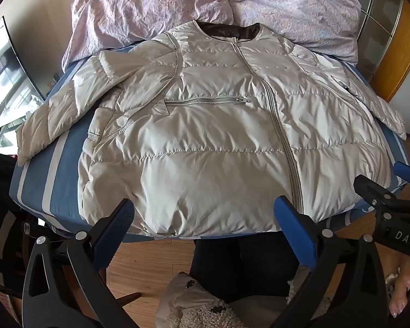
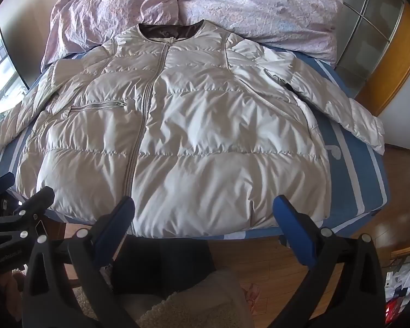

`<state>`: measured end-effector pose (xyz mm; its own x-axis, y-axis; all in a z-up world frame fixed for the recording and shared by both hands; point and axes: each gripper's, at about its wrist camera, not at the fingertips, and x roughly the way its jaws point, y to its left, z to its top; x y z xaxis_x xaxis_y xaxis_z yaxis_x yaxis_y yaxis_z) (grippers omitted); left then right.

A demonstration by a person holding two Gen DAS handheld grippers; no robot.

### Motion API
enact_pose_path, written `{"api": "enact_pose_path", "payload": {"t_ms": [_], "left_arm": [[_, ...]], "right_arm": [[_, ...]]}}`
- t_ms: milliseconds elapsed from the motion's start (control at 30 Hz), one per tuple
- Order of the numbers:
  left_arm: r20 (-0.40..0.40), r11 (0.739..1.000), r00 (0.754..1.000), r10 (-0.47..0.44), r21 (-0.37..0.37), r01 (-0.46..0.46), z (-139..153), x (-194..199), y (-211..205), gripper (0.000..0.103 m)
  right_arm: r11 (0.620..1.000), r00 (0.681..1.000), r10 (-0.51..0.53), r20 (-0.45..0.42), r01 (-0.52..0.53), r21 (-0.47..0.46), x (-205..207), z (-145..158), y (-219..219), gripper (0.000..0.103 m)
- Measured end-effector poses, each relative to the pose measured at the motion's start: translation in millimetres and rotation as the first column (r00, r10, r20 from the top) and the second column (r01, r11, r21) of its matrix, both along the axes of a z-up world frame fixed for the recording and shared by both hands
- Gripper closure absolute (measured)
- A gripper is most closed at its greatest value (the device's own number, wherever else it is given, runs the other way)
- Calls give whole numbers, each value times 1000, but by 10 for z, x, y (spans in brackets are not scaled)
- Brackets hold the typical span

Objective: Fold large clothes

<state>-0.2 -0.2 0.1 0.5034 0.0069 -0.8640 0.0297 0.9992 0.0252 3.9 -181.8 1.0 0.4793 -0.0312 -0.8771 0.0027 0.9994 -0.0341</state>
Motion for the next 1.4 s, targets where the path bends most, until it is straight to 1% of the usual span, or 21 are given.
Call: {"api": "enact_pose_path", "payload": {"t_ms": [1400], "left_arm": [[-2, 1000, 1000, 1, -6, -1, 49, 10, 30, 1]], "right_arm": [[1000, 1000, 0, 6, 0, -4, 4, 20, 4, 2]]}}
